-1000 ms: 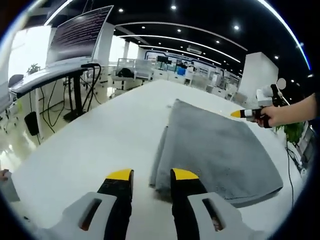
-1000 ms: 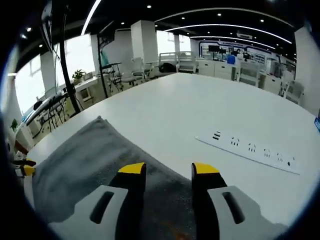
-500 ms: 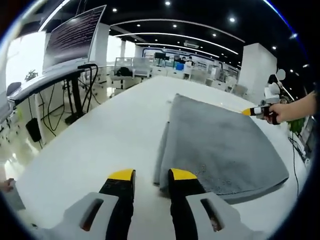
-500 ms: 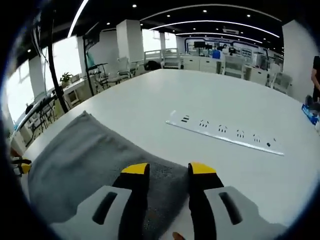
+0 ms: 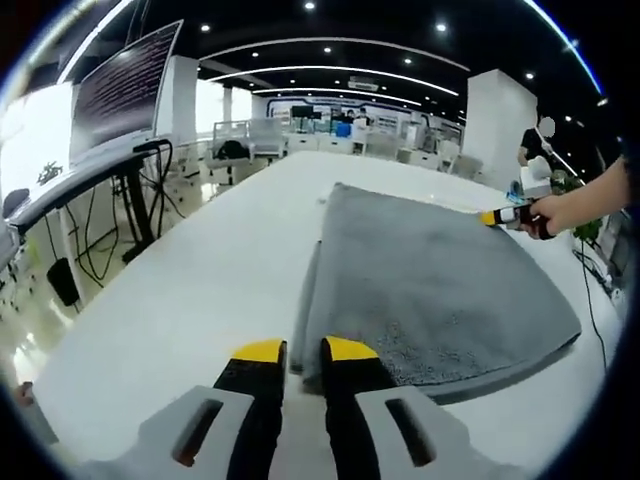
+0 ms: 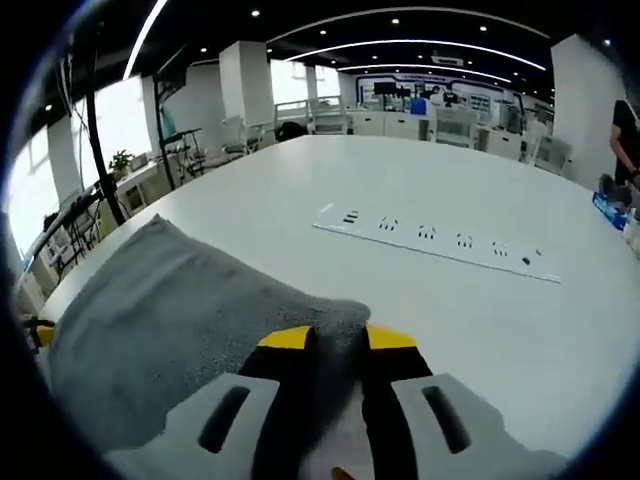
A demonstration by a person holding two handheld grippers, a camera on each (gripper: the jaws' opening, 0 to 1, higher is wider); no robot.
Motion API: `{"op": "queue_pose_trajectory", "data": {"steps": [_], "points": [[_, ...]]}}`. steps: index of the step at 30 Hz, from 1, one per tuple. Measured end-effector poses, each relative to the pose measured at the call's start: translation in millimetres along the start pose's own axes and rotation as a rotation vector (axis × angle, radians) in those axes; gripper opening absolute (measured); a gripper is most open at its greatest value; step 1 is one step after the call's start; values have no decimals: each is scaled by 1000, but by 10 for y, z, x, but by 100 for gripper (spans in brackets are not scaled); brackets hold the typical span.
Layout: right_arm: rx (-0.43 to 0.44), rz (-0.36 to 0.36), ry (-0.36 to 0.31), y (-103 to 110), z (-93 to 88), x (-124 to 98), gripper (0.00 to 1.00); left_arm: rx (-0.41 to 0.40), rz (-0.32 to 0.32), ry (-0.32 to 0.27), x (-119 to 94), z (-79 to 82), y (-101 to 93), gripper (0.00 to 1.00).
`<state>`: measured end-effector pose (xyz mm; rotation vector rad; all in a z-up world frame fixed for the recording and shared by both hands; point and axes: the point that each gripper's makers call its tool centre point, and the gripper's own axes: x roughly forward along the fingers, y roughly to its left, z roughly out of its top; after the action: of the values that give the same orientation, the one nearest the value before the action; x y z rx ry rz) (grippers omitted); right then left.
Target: Fold the towel on the table until its edges align and the towel forms a compact rectangular stack.
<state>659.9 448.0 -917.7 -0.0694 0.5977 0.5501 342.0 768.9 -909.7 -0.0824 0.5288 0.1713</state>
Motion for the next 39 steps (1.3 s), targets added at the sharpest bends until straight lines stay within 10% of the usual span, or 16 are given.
{"op": "queue_pose_trajectory", "data": {"steps": [18, 39], "points": [[-131, 30, 21, -64, -34, -107, 4, 92, -76, 69, 35, -21, -193, 5], [-104, -62, 60, -1167, -314, -702, 4, 326, -361, 159, -144, -123, -1585, 4]]}}
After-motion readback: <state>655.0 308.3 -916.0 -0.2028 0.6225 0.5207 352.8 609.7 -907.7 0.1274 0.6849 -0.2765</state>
